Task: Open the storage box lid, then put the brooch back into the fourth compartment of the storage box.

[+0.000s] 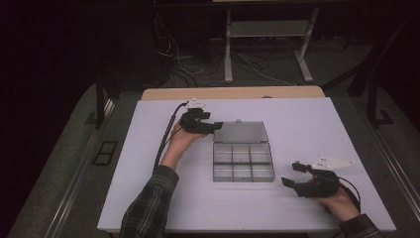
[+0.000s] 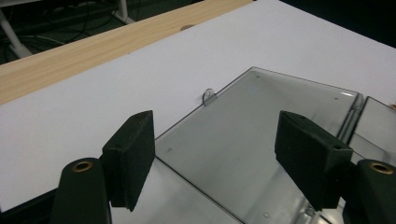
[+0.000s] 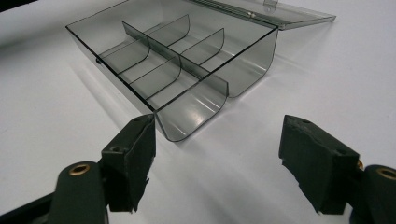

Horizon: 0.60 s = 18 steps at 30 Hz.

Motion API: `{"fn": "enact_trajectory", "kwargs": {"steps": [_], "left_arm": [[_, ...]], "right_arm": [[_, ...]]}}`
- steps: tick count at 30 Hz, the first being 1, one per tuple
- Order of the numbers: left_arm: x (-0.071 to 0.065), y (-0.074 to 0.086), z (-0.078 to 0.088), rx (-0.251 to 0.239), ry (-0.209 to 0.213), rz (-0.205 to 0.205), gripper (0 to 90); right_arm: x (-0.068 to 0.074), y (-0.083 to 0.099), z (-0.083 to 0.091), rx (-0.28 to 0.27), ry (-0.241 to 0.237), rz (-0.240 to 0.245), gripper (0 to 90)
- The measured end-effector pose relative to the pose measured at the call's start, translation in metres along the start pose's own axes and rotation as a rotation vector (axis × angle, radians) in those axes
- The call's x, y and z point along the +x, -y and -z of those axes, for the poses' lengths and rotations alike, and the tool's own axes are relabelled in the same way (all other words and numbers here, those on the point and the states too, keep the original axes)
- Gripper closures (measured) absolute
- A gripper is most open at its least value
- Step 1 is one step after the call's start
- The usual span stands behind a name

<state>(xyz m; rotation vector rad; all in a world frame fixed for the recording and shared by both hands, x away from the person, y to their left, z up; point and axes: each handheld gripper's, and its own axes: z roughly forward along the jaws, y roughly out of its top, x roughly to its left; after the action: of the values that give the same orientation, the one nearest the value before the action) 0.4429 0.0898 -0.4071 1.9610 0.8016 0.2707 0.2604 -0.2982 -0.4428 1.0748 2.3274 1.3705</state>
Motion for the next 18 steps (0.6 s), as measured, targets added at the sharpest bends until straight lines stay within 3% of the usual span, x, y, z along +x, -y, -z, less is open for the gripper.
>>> {"fn": "enact_trajectory", "kwargs": {"steps": [11,18], "left_arm": [[-0.015,0.004,0.016,0.001,0.006,-0.025,21.9],[-0.024,0.017,0.032,-0.011,0.001,-0.02,14.2]], "right_arm": [[0.0,0.0,0.0,-0.003,0.0,0.005,27.0],[0.0,0.0,0.0,0.002,-0.002,0.003,27.0]]}}
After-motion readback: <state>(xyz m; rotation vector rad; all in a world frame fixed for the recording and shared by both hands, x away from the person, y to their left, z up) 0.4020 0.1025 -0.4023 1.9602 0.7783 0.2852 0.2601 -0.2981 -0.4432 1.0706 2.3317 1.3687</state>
